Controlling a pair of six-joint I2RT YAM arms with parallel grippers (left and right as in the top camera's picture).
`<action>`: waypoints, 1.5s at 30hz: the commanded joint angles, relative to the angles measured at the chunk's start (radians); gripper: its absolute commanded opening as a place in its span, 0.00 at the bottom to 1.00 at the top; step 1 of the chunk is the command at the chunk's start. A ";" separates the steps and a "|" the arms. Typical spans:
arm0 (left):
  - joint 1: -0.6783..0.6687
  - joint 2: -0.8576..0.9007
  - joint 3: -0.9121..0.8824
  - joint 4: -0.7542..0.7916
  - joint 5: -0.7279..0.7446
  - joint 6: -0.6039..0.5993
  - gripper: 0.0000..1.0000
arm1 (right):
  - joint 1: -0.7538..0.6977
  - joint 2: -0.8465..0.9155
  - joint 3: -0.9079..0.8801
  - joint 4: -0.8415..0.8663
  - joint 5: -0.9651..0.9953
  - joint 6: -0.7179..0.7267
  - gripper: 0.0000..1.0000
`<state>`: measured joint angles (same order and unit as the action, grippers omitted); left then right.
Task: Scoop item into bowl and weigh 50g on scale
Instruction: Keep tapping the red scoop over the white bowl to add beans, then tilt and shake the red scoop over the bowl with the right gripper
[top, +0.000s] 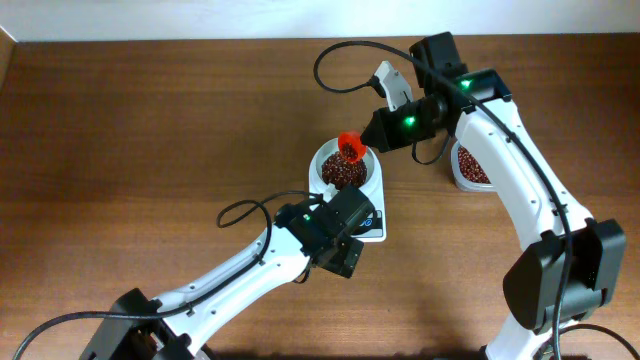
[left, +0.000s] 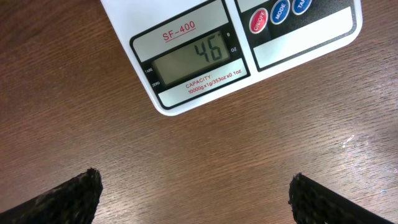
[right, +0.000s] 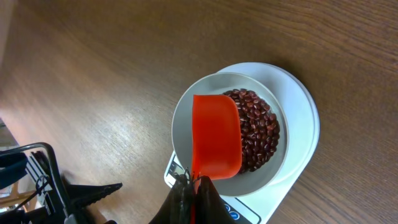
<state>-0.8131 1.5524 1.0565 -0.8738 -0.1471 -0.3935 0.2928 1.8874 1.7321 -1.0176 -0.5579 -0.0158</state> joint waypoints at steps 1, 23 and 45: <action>0.000 0.006 -0.008 0.001 -0.011 -0.006 0.99 | 0.016 -0.014 0.024 0.006 -0.012 -0.033 0.04; 0.000 0.006 -0.008 0.001 -0.011 -0.006 0.99 | -0.005 -0.014 0.024 0.001 -0.018 -0.126 0.04; 0.000 0.006 -0.008 0.001 -0.011 -0.006 0.99 | -0.031 -0.021 0.054 -0.030 -0.059 -0.148 0.04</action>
<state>-0.8131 1.5524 1.0565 -0.8738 -0.1471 -0.3935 0.2668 1.8874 1.7599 -1.0466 -0.5934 -0.1669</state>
